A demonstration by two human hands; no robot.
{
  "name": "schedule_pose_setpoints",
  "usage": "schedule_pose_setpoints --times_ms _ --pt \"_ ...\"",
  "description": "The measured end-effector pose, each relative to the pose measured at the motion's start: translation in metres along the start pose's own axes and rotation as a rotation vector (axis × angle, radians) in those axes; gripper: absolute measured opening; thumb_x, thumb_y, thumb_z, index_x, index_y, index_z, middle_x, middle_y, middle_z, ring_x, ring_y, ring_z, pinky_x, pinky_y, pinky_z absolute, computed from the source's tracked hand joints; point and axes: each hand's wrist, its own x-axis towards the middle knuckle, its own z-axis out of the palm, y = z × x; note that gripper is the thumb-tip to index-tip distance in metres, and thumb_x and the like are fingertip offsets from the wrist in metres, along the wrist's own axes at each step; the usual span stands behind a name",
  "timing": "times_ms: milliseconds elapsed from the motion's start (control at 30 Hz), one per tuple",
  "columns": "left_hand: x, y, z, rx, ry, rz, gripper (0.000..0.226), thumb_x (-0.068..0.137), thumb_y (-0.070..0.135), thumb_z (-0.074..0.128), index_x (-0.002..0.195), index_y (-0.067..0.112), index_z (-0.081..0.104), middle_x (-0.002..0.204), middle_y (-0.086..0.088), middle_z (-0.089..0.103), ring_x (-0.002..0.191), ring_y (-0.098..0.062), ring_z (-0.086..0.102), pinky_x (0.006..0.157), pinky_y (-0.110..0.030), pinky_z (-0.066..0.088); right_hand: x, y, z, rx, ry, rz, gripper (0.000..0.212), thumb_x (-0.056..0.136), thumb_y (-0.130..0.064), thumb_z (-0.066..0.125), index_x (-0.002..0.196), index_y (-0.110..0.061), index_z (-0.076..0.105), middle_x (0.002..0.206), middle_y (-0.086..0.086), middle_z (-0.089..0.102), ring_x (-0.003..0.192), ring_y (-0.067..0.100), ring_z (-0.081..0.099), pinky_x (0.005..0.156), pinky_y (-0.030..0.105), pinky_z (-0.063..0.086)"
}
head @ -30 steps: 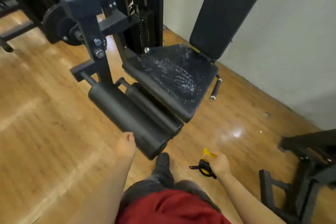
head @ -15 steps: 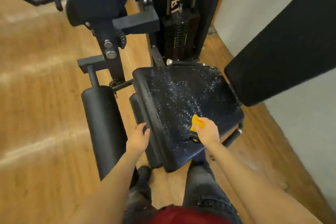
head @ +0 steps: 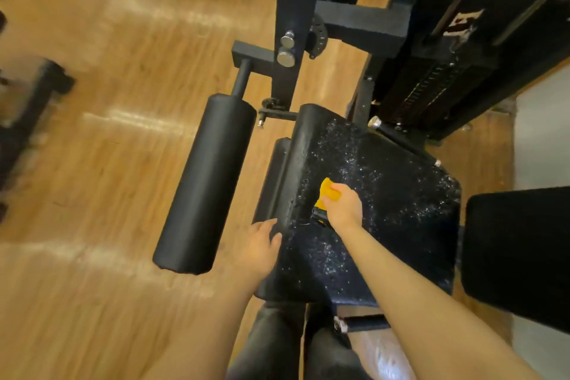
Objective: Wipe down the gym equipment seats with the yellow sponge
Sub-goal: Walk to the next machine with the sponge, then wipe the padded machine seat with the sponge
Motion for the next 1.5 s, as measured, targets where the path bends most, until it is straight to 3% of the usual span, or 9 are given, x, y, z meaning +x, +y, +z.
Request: schedule_pose_setpoints --times_ms 267,400,500,733,967,1067,1233,1400,1500 --pt "0.05 0.018 -0.009 -0.1 0.045 0.069 0.047 0.1 0.037 0.038 0.146 0.029 0.032 0.146 0.006 0.038 0.129 -0.015 0.043 0.108 -0.037 0.039 0.06 -0.035 0.039 -0.052 0.024 -0.162 0.045 0.09 -0.016 0.062 0.133 -0.015 0.051 0.137 0.009 0.042 0.119 0.028 0.049 0.1 0.037 0.04" --pt "0.075 0.023 -0.009 -0.07 0.054 0.13 0.047 0.1 0.032 0.039 0.146 0.027 0.032 0.149 0.004 0.035 0.133 -0.016 0.038 0.11 -0.034 0.035 0.067 -0.015 0.053 -0.27 -0.038 -0.281 0.049 0.091 -0.026 0.061 0.137 -0.02 0.046 0.146 0.005 0.029 0.125 0.029 0.035 0.097 0.041 0.043" --pt "0.087 0.032 -0.013 -0.002 0.105 0.19 0.047 0.1 0.031 0.039 0.147 0.027 0.032 0.153 0.002 0.031 0.137 -0.018 0.035 0.111 -0.034 0.035 0.065 -0.007 0.048 -0.18 -0.017 -0.333 0.047 0.094 -0.034 0.054 0.139 -0.025 0.043 0.147 0.002 0.027 0.126 0.023 0.036 0.095 0.039 0.044" --pt "0.113 0.081 -0.022 0.204 0.277 0.44 0.047 0.099 0.034 0.042 0.145 0.026 0.036 0.156 -0.003 0.027 0.141 -0.023 0.031 0.112 -0.039 0.034 0.06 0.033 0.02 -0.073 0.251 -0.155 0.042 0.099 -0.028 0.044 0.14 -0.022 0.042 0.146 0.0 0.036 0.13 0.016 0.041 0.102 0.033 0.042" --pt "0.138 0.096 0.002 0.487 0.152 0.622 0.063 0.096 0.05 0.041 0.151 0.03 0.018 0.161 -0.007 0.002 0.149 -0.026 -0.001 0.121 -0.041 0.015 0.078 0.072 0.015 -0.313 0.255 -0.05 0.055 0.096 -0.036 0.048 0.147 -0.023 0.031 0.156 0.006 0.023 0.143 0.025 0.021 0.114 0.041 0.026" --pt "0.144 0.09 0.01 0.444 0.162 0.627 0.059 0.096 0.037 0.05 0.149 0.03 0.026 0.161 -0.006 0.006 0.149 -0.025 0.001 0.119 -0.039 0.021 0.09 0.065 0.024 -0.282 0.284 -0.027 0.057 0.096 -0.039 0.048 0.148 -0.025 0.028 0.157 0.009 0.017 0.145 0.027 0.015 0.116 0.044 0.022" --pt "0.17 0.087 -0.003 0.212 0.269 0.753 0.044 0.087 0.007 0.064 0.13 0.017 0.058 0.149 -0.008 0.039 0.14 -0.027 0.035 0.11 -0.04 0.039 0.106 0.05 0.04 -0.257 0.295 -0.033 0.058 0.095 -0.047 0.044 0.147 -0.031 0.026 0.158 0.009 0.015 0.146 0.028 0.008 0.116 0.047 0.016" --pt "0.216 0.107 -0.031 0.022 0.327 0.685 0.04 0.091 0.009 0.055 0.13 0.018 0.054 0.149 -0.003 0.038 0.134 -0.025 0.039 0.11 -0.04 0.038 0.11 0.05 0.05 -0.281 0.299 -0.009 0.057 0.094 -0.052 0.043 0.146 -0.035 0.028 0.158 0.007 0.013 0.146 0.028 0.004 0.117 0.049 0.013" --pt "0.228 0.118 -0.031 0.017 0.296 0.649 0.057 0.089 0.018 0.05 0.144 0.026 0.036 0.153 -0.001 0.029 0.14 -0.021 0.029 0.113 -0.042 0.032 0.112 0.052 0.05 -0.265 0.293 -0.004 0.057 0.094 -0.053 0.042 0.146 -0.037 0.026 0.159 0.005 0.011 0.146 0.026 0.002 0.117 0.049 0.01"
